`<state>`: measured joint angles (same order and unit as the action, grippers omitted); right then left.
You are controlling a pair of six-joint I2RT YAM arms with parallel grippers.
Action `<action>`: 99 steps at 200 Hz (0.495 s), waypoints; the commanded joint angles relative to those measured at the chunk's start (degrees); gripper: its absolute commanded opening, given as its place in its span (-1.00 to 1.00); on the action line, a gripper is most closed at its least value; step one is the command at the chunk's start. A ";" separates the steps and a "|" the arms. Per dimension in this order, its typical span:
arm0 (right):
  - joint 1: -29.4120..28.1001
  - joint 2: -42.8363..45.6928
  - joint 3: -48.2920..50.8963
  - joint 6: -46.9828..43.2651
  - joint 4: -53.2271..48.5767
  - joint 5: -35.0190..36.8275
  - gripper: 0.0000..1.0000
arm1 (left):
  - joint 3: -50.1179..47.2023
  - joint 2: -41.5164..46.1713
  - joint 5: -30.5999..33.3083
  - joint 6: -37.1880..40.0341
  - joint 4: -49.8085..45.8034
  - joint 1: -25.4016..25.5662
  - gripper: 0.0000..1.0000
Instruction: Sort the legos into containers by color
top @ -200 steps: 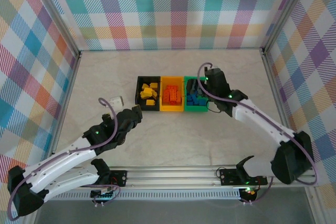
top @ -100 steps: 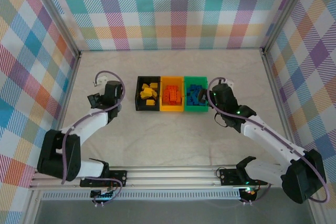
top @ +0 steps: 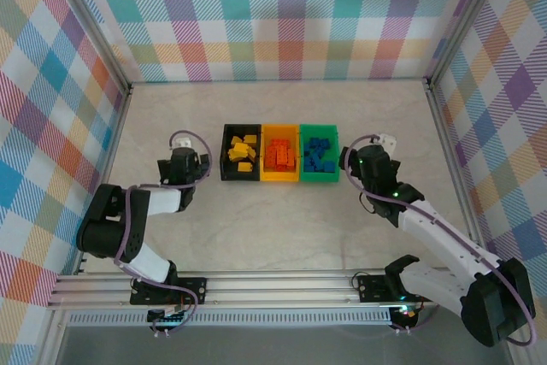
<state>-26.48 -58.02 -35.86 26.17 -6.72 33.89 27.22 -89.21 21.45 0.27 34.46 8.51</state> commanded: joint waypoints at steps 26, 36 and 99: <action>10.84 -2.53 4.51 -17.74 18.29 1.85 0.99 | -4.01 -0.03 -5.99 -1.29 12.78 -3.15 1.00; 13.55 -3.60 5.74 -19.75 20.92 -0.45 1.00 | -4.46 -0.46 -5.59 -1.05 14.56 -3.08 0.99; 24.91 -17.42 13.53 -20.28 45.65 -18.13 0.99 | -4.43 -0.11 -5.81 -1.09 13.89 -3.11 1.00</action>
<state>-3.97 -71.05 -23.38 6.90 24.58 24.77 22.02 -89.62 16.23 -0.38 46.17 5.89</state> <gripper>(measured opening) 0.997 0.999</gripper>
